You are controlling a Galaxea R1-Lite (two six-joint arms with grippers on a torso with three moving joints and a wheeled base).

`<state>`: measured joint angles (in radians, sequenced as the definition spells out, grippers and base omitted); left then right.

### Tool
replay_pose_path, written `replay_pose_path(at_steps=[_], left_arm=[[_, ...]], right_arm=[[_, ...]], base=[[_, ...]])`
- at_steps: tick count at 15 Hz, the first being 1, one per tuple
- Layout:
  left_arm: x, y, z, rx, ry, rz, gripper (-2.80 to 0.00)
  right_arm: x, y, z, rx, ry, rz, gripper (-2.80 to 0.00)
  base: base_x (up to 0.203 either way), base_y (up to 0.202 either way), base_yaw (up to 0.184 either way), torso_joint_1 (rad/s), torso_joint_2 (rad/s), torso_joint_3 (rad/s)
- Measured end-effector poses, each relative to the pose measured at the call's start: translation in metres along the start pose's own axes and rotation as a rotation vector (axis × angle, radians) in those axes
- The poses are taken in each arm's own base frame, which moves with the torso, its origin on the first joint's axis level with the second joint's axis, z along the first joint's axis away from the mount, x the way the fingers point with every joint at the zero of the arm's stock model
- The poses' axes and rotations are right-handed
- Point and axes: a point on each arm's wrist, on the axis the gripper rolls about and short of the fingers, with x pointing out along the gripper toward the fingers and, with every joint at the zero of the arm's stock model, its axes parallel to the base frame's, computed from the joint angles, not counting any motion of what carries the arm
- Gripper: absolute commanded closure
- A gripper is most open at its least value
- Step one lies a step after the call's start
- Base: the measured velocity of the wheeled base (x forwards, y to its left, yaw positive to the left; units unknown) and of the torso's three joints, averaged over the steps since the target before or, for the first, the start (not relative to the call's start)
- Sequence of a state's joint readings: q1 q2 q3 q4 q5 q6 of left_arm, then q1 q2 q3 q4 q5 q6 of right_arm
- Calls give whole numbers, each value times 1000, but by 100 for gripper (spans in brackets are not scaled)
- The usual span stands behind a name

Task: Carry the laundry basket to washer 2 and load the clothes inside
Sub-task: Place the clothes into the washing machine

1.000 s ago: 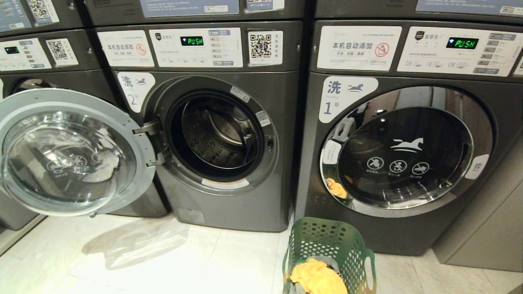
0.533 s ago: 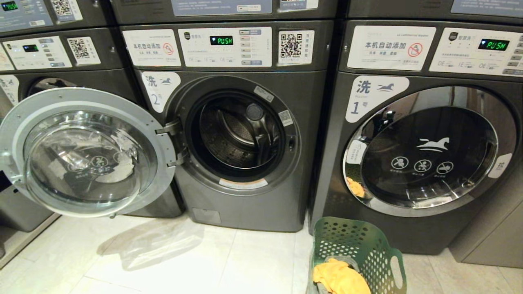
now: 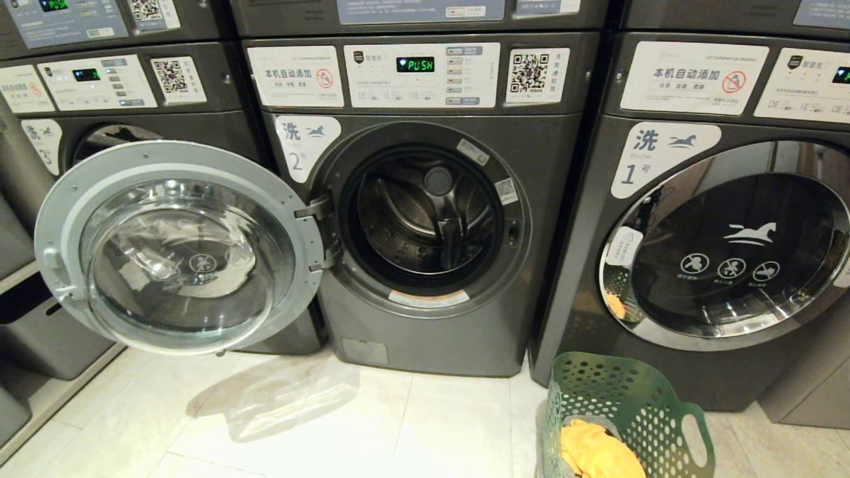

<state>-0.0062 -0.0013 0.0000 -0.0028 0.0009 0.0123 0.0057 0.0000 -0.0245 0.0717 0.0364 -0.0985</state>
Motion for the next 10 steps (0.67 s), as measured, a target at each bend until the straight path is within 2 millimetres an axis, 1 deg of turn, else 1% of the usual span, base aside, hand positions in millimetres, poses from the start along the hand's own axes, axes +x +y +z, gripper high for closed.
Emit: replay_pose_path(at_steps=[2, 3, 10], left_arm=[[0, 0, 0, 0, 0, 0, 0], [0, 0, 0, 0, 0, 0, 0], [0, 0, 0, 0, 0, 1, 0]], right_arm=[[0, 0, 0, 1, 0, -1, 0], [0, 0, 0, 1, 0, 0, 0], [0, 0, 0, 6, 0, 1, 0]], base=[[0, 164, -5, 4, 4, 4], [0, 81, -1, 6, 5, 2], [0, 0, 0, 0, 0, 0]])
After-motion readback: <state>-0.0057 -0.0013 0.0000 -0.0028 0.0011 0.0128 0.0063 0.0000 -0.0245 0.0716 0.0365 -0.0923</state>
